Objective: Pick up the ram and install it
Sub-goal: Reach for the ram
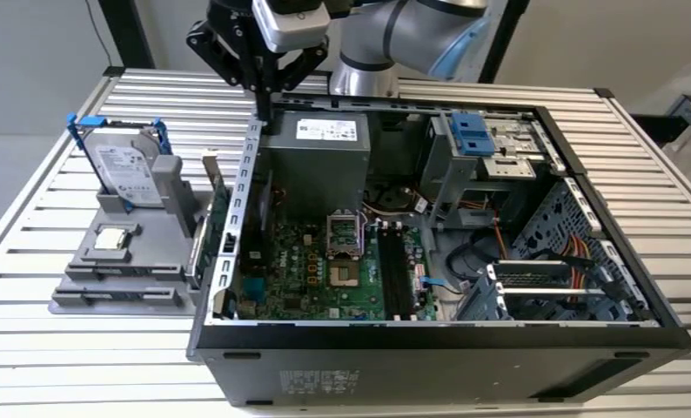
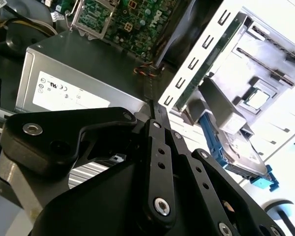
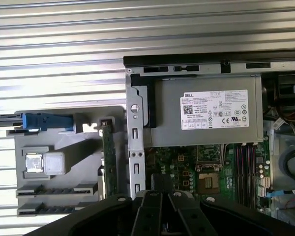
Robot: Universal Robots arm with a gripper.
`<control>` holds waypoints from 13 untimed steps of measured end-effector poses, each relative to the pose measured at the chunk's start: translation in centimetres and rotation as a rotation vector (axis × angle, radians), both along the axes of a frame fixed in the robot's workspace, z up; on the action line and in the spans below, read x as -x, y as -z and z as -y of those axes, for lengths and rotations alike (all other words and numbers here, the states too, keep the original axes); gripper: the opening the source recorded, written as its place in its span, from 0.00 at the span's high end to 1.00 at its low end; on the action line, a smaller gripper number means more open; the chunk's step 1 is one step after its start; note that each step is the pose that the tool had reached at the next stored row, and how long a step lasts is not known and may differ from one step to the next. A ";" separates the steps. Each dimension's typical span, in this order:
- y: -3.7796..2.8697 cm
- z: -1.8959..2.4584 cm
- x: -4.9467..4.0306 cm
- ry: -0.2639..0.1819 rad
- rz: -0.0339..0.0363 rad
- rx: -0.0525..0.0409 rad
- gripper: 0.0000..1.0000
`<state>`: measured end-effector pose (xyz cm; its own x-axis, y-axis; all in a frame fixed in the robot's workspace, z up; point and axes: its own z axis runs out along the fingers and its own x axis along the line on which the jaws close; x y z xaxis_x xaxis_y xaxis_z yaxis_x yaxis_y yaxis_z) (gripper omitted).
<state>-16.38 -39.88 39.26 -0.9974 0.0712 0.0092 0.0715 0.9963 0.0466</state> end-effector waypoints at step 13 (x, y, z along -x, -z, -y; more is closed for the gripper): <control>0.01 0.00 1.47 0.000 -0.0026 -0.0001 1.00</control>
<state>-17.85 -39.88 39.26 -0.9974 0.0712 0.0118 0.0717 0.9963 0.0466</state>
